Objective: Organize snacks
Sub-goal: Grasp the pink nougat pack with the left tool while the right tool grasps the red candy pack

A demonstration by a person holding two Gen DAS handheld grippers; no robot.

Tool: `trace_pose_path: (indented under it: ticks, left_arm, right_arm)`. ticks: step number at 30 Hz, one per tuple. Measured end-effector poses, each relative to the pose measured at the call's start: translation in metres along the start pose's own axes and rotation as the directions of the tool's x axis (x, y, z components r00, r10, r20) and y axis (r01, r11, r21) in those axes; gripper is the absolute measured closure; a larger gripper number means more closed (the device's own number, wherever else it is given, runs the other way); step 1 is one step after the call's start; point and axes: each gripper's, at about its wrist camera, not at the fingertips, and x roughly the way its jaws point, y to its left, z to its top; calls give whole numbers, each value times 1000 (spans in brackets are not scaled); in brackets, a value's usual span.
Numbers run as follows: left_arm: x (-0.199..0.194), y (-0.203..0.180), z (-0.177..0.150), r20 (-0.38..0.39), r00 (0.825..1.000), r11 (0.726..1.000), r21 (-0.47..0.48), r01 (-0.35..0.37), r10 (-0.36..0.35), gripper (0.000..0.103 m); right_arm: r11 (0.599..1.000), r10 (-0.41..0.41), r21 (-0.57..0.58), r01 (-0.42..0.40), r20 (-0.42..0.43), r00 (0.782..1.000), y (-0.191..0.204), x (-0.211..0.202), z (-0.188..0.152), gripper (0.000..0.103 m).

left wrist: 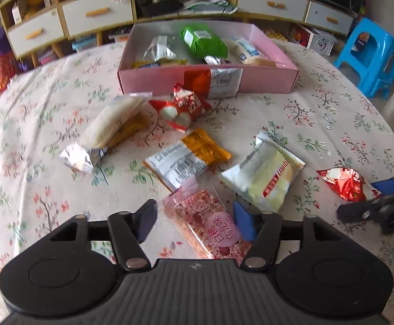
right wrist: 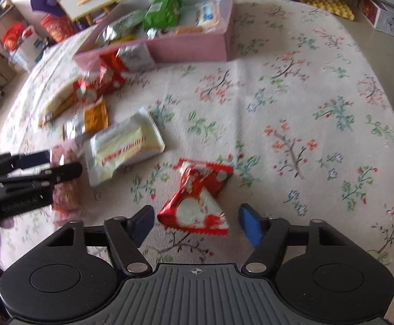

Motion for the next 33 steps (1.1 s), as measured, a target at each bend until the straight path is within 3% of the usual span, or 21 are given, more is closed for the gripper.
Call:
trace_pose_path:
  ticks: [4, 9, 12, 15, 16, 19, 26, 33]
  left_arm:
    - [0, 3, -2, -52, 998, 997, -71, 37, -41, 36]
    - [-1, 5, -8, -83, 993, 986, -150, 74, -88, 33]
    - [-1, 3, -8, -67, 996, 986, -160, 54, -66, 39]
    - [0, 2, -9, -47, 999, 984, -179, 16, -24, 46]
    - [0, 2, -9, -41, 999, 984, -176, 9, -17, 54]
    - [0, 3, -7, -32, 999, 985, -170, 0, -5, 66]
    - [-2, 11, -4, -40, 998, 980, -194, 34, -42, 71]
    - [-13, 19, -1, -43, 991, 965, -237, 109, -123, 71]
  right_arm:
    - [996, -31, -83, 33, 16, 999, 13, -1, -6, 39]
    - [998, -13, -65, 14, 18, 1000, 12, -2, -3, 40]
    - [999, -8, -43, 10, 28, 1000, 8, -3, 1, 40]
    - [1000, 0, -17, 1, 40, 999, 6, -1, 4, 49]
    - [1000, 9, -5, -9, 42, 999, 4, 0, 5, 57]
    - [1000, 22, 19, -23, 50, 999, 1, 3, 6, 57]
    - [999, 40, 25, -42, 72, 997, 3, -1, 10, 57]
    - [993, 73, 82, -83, 119, 990, -4, -15, 21, 57]
